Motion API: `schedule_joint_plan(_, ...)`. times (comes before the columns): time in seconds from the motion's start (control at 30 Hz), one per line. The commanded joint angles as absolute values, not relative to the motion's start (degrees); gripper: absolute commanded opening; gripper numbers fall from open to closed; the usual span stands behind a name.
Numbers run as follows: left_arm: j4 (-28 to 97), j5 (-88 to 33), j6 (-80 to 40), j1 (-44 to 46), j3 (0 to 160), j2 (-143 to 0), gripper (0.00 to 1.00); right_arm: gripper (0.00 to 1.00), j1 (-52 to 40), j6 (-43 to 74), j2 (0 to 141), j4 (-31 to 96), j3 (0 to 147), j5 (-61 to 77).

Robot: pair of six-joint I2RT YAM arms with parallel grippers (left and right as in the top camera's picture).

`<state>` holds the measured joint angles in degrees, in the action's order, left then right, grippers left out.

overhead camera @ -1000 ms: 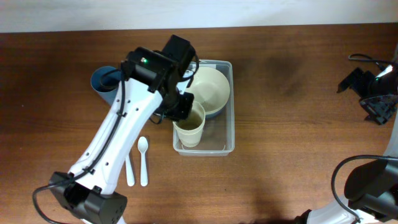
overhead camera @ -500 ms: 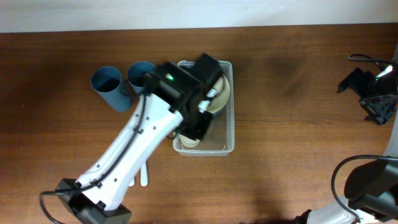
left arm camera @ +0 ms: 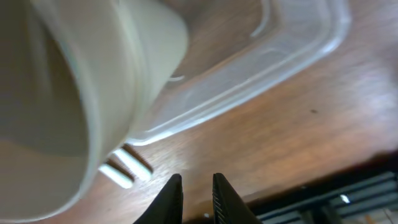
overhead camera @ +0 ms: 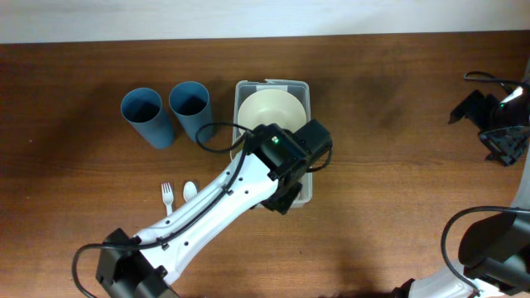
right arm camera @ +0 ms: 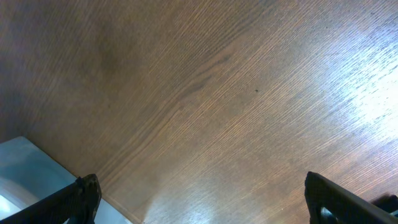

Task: Pack container

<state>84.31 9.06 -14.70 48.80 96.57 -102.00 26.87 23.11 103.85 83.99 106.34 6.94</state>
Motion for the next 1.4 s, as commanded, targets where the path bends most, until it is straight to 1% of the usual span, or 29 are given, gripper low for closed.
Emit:
schedule_joint_plan(0.0, 83.92, 13.96, -16.45, 48.6, 96.62, -100.9, 0.19, 0.99, 27.07, 22.72, 102.59, 83.99, 107.13, 6.63)
schedule_joint_plan(0.17, 81.93, 14.0, -15.38, 49.17, 94.41, -100.9, 0.19, 0.99, 27.07, 22.72, 102.59, 83.99, 107.13, 6.63)
schedule_joint_plan(0.5, 72.14, 16.01, -15.4, 52.53, 81.54, -100.9, 0.19, 0.99, 27.07, 22.72, 102.59, 83.99, 107.13, 6.63)
schedule_joint_plan(0.87, 68.14, 21.06, -15.38, 52.47, 78.61, -100.9, 0.19, 0.99, 27.07, 22.72, 102.59, 83.99, 107.13, 6.63)
schedule_joint_plan(1.17, 68.31, 19.92, -15.4, 52.49, 78.61, -100.9, 0.2, 0.99, 27.07, 22.72, 102.59, 83.99, 107.13, 6.63)
schedule_joint_plan(1.3, 69.1, 15.9, -15.4, 52.53, 78.91, -100.75, 0.19, 0.99, 27.07, 22.72, 102.59, 83.99, 107.13, 6.63)
schedule_joint_plan(1.37, 71.81, 15.16, -15.44, 52.53, 80.49, -100.27, 0.19, 0.99, 27.07, 22.72, 102.59, 83.99, 107.13, 6.63)
